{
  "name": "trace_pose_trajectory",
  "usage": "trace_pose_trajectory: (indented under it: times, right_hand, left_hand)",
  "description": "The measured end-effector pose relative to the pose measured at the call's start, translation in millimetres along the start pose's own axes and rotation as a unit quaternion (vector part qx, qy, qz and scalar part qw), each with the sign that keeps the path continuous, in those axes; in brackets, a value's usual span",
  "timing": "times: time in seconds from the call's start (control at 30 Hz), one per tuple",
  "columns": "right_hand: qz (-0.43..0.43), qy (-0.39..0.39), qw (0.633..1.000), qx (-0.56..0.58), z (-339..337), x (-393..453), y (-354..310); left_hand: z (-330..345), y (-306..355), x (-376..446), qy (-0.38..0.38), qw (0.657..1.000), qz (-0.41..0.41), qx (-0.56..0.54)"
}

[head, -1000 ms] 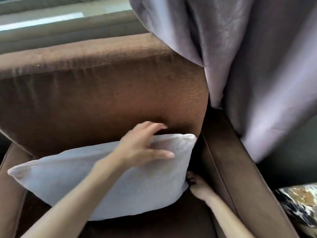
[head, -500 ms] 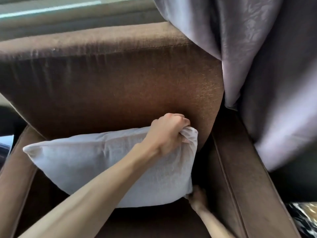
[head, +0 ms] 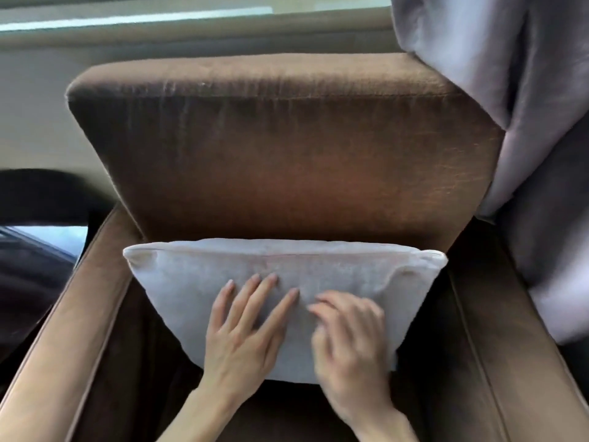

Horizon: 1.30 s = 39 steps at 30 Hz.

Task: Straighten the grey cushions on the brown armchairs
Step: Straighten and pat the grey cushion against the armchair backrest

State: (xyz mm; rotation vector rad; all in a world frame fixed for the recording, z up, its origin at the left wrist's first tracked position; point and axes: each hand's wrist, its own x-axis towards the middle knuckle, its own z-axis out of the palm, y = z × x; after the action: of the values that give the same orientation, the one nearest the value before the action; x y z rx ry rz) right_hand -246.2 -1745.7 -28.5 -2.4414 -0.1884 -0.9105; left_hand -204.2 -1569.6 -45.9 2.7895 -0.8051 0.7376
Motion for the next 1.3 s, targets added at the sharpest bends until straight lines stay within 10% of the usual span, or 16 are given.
trace_pose_trajectory:
  times: [0.3, 0.6, 0.77, 1.03, 1.3]
  right_hand:
    - [-0.172, -0.091, 0.954, -0.228, 70, 14, 58]
    - [0.036, -0.013, 0.964, -0.265, 17, -21, 42]
    - [-0.084, -0.056, 0.977, -0.185, 73, -37, -29]
    - [-0.215, -0.117, 0.929, -0.278, 56, -33, 75]
    - [-0.049, -0.095, 0.953, -0.284, 4, -72, 75]
  left_hand:
    - [30, -104, -5, 0.027, 0.987, 0.069, 0.141]
    - [4, -117, -36, 0.066, 0.995, -0.054, 0.055]
    - [23, -44, -48, 0.031, 0.99, 0.13, -0.044]
    - [50, -122, -44, 0.003, 0.983, 0.172, 0.061]
    - [28, -125, -77, -0.005, 0.994, 0.096, 0.044]
